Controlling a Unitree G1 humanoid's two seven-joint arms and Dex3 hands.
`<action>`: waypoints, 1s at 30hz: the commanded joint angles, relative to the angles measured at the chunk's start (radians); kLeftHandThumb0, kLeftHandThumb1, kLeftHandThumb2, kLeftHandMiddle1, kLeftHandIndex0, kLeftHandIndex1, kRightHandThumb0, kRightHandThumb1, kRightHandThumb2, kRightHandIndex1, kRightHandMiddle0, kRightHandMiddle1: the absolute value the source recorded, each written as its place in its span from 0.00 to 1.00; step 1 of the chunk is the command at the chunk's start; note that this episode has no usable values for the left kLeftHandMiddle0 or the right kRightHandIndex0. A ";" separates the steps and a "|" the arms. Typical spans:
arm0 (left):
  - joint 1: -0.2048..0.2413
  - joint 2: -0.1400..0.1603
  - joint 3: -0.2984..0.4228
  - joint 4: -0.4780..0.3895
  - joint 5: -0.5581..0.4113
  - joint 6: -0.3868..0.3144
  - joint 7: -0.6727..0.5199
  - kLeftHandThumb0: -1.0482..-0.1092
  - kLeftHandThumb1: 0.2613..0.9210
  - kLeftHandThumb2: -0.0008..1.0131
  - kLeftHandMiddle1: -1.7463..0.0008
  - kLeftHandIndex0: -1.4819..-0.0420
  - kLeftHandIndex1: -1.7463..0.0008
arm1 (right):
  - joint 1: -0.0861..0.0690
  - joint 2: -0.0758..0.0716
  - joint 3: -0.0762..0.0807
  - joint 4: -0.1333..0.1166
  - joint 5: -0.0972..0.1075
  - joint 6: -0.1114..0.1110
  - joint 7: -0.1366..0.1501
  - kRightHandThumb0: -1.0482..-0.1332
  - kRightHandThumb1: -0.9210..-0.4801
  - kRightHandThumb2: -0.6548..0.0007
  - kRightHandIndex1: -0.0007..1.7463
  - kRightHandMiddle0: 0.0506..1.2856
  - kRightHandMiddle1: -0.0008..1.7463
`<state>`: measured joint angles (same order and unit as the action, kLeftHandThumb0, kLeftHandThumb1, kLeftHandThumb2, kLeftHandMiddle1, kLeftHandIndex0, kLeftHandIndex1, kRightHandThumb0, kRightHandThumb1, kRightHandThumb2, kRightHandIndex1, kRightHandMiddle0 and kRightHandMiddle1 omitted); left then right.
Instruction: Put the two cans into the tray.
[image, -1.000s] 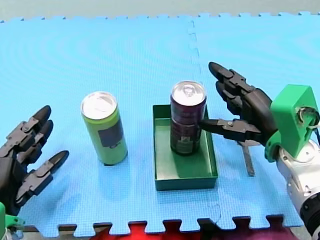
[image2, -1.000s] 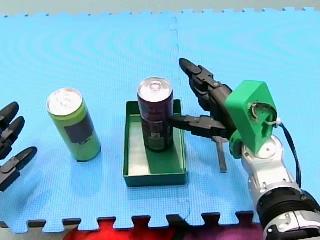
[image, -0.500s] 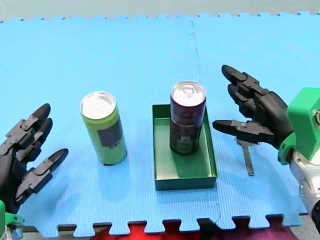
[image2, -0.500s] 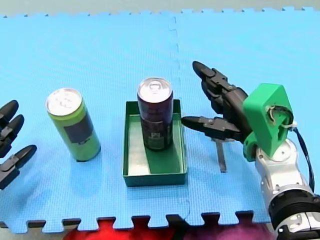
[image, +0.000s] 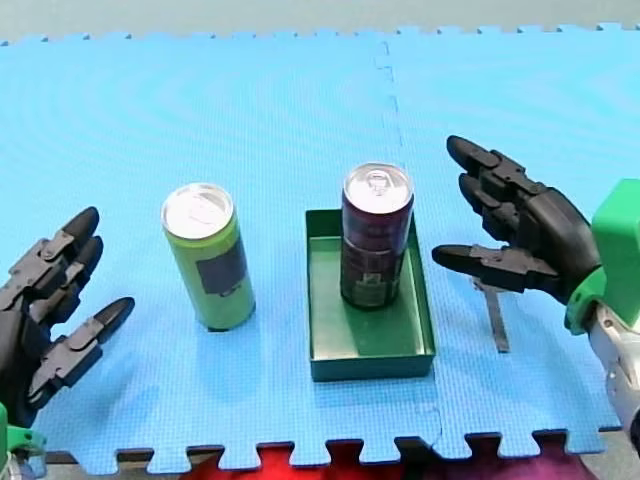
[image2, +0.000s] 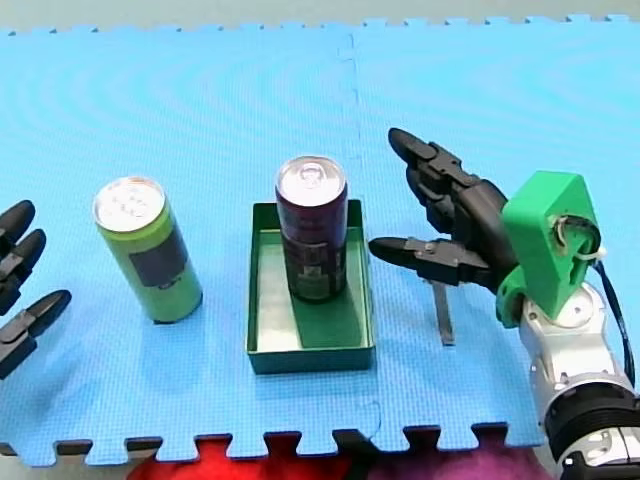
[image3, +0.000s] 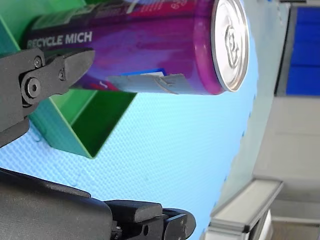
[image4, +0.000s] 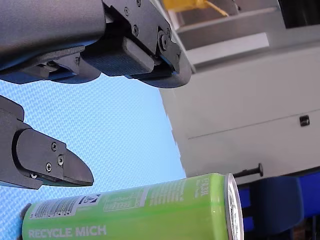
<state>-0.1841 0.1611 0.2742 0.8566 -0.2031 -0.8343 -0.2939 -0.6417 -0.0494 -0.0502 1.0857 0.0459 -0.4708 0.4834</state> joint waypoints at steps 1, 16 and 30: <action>-0.003 0.006 0.002 0.003 -0.004 -0.005 -0.001 0.00 1.00 0.09 1.00 0.68 1.00 | 0.004 -0.012 -0.006 0.000 0.008 -0.004 0.008 0.07 0.25 1.00 0.00 0.11 0.00; 0.007 0.006 0.009 0.004 -0.017 -0.010 -0.017 0.00 1.00 0.08 1.00 0.68 1.00 | 0.033 -0.071 -0.037 -0.004 0.037 -0.003 0.061 0.16 0.33 1.00 0.00 0.11 0.00; 0.020 0.008 0.011 -0.005 -0.019 -0.009 -0.025 0.00 1.00 0.08 1.00 0.68 1.00 | 0.080 -0.123 -0.090 0.010 0.082 -0.013 0.102 0.22 0.43 1.00 0.00 0.12 0.00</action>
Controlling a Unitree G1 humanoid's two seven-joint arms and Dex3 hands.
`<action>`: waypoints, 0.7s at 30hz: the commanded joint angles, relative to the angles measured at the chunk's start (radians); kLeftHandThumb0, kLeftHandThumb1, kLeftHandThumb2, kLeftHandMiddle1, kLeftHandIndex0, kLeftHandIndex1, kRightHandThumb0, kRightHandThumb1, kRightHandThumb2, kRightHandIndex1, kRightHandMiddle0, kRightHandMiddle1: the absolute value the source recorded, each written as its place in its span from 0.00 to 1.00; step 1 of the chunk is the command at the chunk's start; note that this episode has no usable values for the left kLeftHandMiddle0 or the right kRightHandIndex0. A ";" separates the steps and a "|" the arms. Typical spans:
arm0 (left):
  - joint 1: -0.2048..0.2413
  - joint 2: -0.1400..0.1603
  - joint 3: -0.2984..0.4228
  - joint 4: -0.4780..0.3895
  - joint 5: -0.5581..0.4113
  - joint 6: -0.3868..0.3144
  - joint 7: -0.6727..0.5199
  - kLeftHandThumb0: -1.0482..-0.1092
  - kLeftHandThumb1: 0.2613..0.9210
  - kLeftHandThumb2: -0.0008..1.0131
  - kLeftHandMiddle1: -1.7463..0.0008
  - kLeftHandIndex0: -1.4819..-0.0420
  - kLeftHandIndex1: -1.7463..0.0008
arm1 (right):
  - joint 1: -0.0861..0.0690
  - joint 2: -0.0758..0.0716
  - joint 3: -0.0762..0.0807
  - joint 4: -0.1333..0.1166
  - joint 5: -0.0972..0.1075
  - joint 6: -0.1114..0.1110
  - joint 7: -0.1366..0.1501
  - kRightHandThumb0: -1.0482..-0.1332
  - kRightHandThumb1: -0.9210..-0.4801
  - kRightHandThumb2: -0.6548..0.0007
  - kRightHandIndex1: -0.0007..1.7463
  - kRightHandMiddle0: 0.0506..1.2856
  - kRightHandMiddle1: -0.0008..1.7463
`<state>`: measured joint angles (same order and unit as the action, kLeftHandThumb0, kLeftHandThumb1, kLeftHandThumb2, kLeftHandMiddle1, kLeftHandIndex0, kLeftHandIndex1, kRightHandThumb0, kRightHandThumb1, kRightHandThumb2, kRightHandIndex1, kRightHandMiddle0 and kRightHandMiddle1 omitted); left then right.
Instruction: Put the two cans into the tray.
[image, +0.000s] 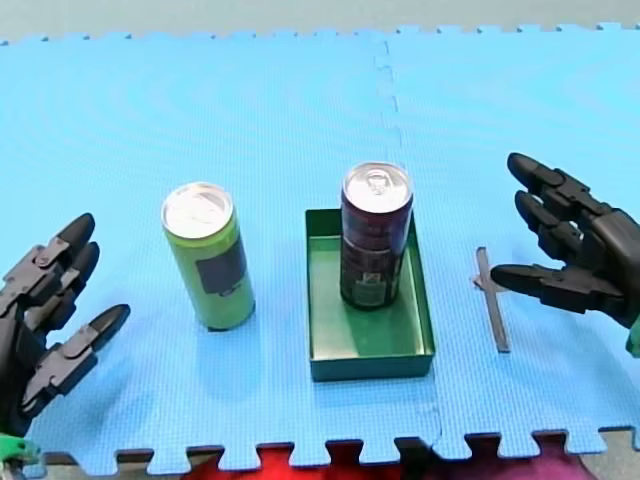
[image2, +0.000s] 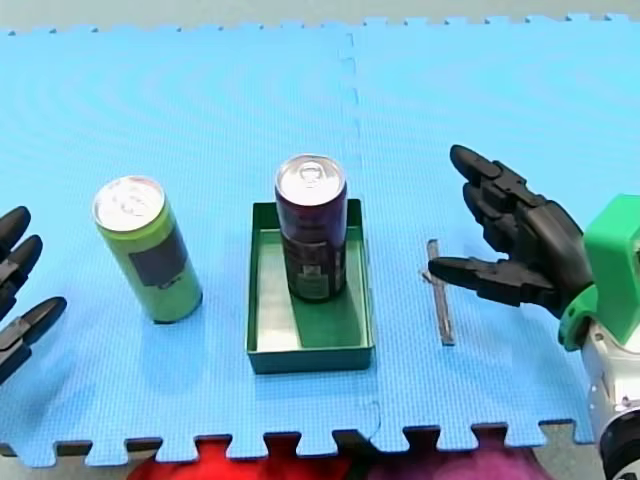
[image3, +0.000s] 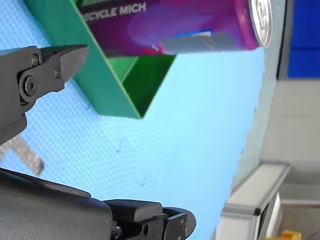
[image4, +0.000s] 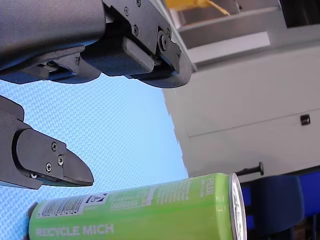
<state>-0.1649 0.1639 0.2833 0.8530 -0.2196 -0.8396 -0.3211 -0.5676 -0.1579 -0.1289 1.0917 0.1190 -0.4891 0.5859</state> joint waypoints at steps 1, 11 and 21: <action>0.000 0.005 0.002 -0.001 -0.001 -0.004 0.004 0.00 1.00 0.08 1.00 0.68 1.00 | 0.007 -0.017 -0.015 0.005 0.013 0.009 0.000 0.22 0.44 1.00 0.00 0.12 0.00; -0.007 0.005 -0.005 0.000 0.012 -0.003 0.015 0.00 1.00 0.08 1.00 0.69 1.00 | 0.031 -0.028 -0.034 0.002 0.025 0.017 0.000 0.19 0.45 1.00 0.01 0.12 0.00; -0.012 -0.003 -0.040 -0.036 0.072 0.037 0.082 0.00 0.97 0.05 1.00 0.71 1.00 | 0.037 -0.025 -0.029 0.006 0.010 0.017 -0.037 0.08 0.38 0.99 0.01 0.13 0.00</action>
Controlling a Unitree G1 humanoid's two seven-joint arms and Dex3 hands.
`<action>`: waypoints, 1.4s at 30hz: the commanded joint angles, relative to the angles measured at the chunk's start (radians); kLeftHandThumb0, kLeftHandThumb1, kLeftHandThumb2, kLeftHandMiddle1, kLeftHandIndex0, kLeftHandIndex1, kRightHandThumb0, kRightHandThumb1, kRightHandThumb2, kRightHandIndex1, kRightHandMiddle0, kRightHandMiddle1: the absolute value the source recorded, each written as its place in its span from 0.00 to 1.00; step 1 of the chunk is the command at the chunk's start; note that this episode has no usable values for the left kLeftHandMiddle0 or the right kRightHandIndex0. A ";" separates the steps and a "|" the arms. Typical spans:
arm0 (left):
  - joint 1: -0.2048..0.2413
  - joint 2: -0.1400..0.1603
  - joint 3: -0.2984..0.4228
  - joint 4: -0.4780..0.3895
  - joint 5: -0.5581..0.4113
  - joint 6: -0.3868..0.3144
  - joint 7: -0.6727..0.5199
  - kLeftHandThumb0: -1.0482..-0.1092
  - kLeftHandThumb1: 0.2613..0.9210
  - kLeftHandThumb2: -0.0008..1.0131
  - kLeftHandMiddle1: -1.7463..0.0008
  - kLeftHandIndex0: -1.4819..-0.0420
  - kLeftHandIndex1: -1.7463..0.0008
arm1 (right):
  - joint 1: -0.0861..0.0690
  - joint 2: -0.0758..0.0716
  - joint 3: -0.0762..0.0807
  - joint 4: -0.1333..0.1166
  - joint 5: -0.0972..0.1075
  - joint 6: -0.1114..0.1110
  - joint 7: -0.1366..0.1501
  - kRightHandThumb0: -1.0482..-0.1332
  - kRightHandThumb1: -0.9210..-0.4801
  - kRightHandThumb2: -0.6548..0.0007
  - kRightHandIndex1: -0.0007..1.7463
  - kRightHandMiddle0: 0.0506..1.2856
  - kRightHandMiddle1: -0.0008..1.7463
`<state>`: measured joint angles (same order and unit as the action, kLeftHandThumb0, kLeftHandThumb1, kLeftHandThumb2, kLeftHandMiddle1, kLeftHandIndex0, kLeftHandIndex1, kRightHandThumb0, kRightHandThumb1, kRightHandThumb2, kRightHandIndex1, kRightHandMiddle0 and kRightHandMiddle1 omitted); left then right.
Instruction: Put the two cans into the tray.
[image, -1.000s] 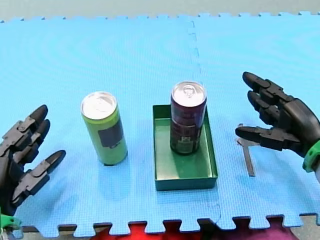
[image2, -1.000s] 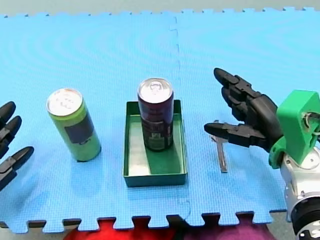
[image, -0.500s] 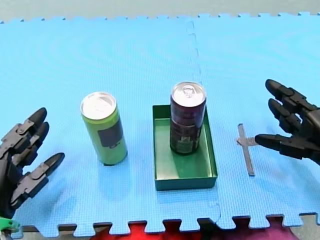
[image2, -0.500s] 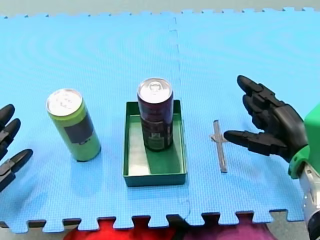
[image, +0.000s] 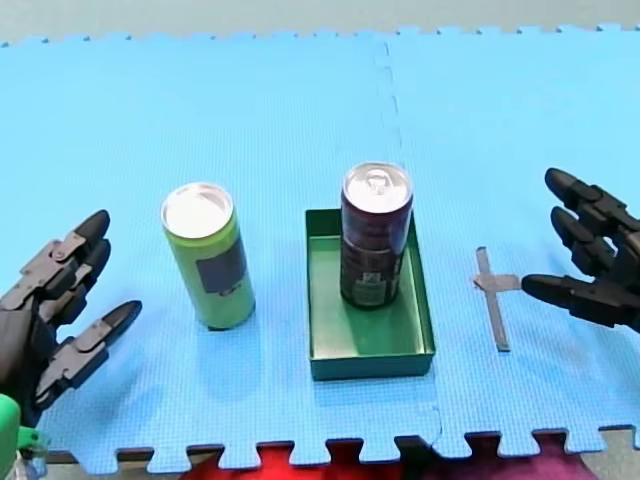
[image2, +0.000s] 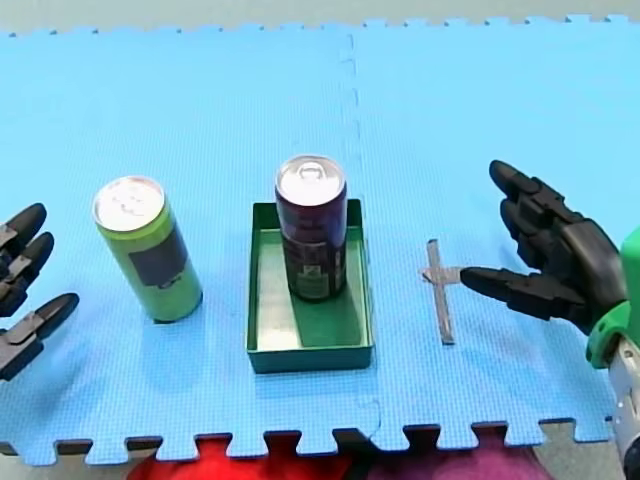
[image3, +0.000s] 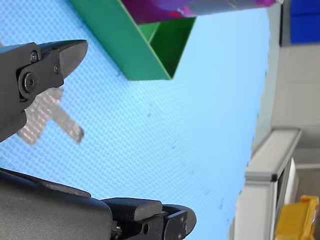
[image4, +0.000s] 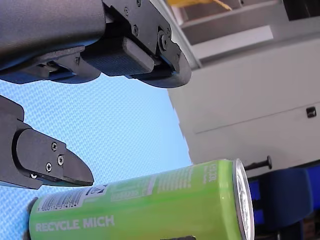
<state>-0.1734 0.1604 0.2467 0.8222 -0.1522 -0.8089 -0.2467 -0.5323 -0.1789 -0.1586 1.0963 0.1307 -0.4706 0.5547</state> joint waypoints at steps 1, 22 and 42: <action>-0.007 0.000 -0.005 -0.002 0.007 0.007 0.011 0.00 0.94 0.04 1.00 0.72 1.00 | 0.001 -0.005 0.002 0.003 -0.005 -0.001 -0.011 0.07 0.37 0.99 0.01 0.13 0.00; -0.014 -0.009 -0.028 -0.055 0.000 0.062 -0.014 0.06 0.56 0.01 0.99 0.87 1.00 | -0.010 -0.001 0.004 0.030 -0.022 -0.006 -0.050 0.00 0.23 0.98 0.01 0.14 0.00; -0.016 -0.003 -0.050 -0.048 0.047 0.076 0.043 0.00 0.61 0.01 0.99 0.88 1.00 | -0.009 -0.007 0.004 0.034 -0.025 -0.013 -0.058 0.00 0.13 0.97 0.01 0.14 0.00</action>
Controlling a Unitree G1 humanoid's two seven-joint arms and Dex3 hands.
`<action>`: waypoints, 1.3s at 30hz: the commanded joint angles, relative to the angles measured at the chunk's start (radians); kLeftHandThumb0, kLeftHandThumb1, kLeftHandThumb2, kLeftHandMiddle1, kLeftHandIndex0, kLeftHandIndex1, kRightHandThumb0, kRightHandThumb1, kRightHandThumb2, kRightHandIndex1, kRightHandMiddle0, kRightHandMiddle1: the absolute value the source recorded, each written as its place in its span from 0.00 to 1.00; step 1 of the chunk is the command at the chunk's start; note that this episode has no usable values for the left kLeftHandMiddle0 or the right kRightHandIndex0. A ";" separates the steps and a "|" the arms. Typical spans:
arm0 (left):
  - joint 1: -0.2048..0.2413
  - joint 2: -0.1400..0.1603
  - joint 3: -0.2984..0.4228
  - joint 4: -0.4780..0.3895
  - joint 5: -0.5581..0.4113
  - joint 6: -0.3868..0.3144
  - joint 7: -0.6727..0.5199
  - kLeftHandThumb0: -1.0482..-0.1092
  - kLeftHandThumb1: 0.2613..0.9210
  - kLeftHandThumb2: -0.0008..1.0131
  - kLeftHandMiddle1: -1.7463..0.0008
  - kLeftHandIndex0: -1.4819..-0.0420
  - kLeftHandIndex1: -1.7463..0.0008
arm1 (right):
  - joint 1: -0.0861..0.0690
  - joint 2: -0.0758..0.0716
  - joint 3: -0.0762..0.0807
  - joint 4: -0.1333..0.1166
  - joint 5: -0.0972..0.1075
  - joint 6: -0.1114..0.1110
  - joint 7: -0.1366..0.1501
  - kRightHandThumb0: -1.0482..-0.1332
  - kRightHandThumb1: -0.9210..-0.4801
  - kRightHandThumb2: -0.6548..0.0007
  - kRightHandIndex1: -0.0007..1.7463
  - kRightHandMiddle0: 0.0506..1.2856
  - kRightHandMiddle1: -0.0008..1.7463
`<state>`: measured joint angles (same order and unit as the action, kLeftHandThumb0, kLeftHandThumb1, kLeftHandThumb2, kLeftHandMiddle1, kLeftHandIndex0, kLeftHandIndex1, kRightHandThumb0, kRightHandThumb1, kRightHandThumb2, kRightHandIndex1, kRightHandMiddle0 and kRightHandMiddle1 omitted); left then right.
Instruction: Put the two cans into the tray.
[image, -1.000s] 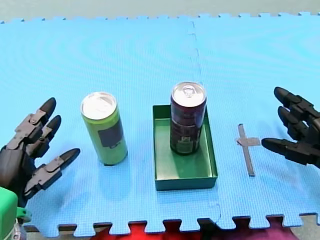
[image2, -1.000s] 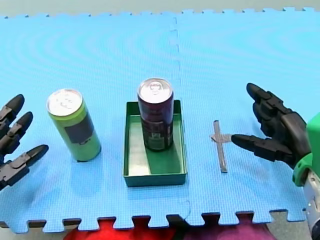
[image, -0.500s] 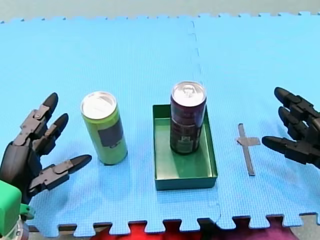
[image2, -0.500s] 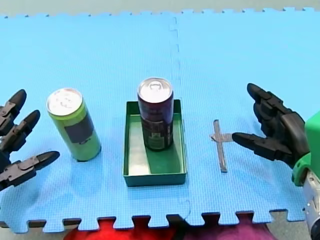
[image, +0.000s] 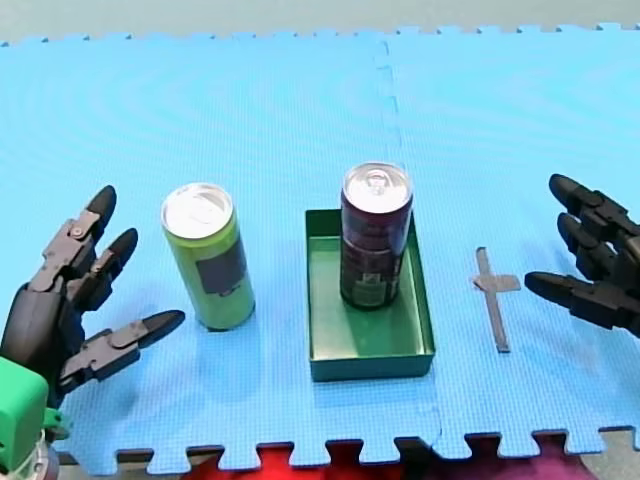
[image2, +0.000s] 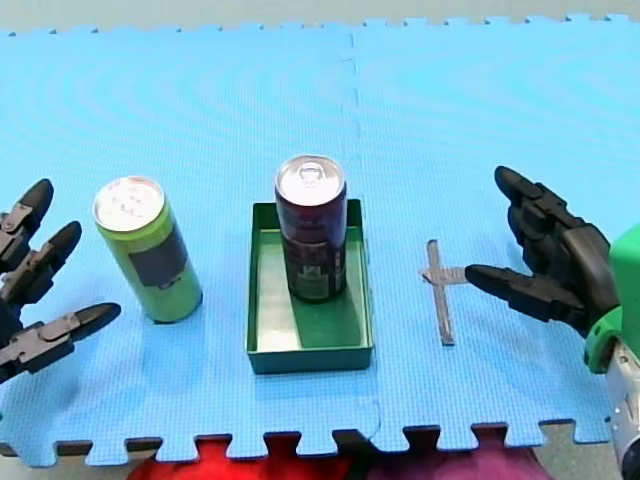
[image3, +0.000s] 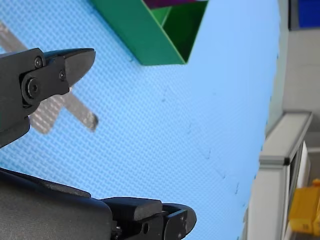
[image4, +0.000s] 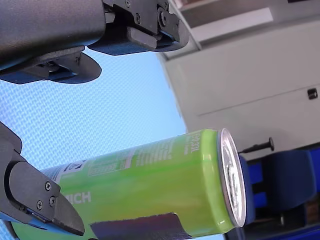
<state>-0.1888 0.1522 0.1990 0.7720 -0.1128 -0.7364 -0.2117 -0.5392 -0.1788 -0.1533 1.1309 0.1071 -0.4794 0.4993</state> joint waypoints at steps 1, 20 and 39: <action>-0.001 0.006 -0.004 0.003 0.011 0.005 0.013 0.00 0.61 0.01 0.99 0.88 1.00 | -0.001 -0.007 -0.001 -0.001 -0.001 -0.005 -0.003 0.00 0.13 0.97 0.01 0.14 0.00; -0.037 -0.003 -0.034 0.058 0.064 0.008 0.084 0.00 0.63 0.01 0.99 0.88 1.00 | 0.006 -0.014 0.004 -0.009 -0.014 -0.030 -0.017 0.00 0.04 0.97 0.01 0.14 0.00; -0.077 -0.008 -0.042 0.101 0.055 0.006 0.077 0.00 0.64 0.00 0.98 0.86 0.99 | 0.025 -0.016 0.015 -0.038 -0.022 -0.039 -0.029 0.00 0.00 0.96 0.01 0.15 0.00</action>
<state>-0.2596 0.1424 0.1559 0.8640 -0.0523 -0.7265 -0.1311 -0.5171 -0.1894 -0.1391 1.0990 0.0859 -0.5160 0.4735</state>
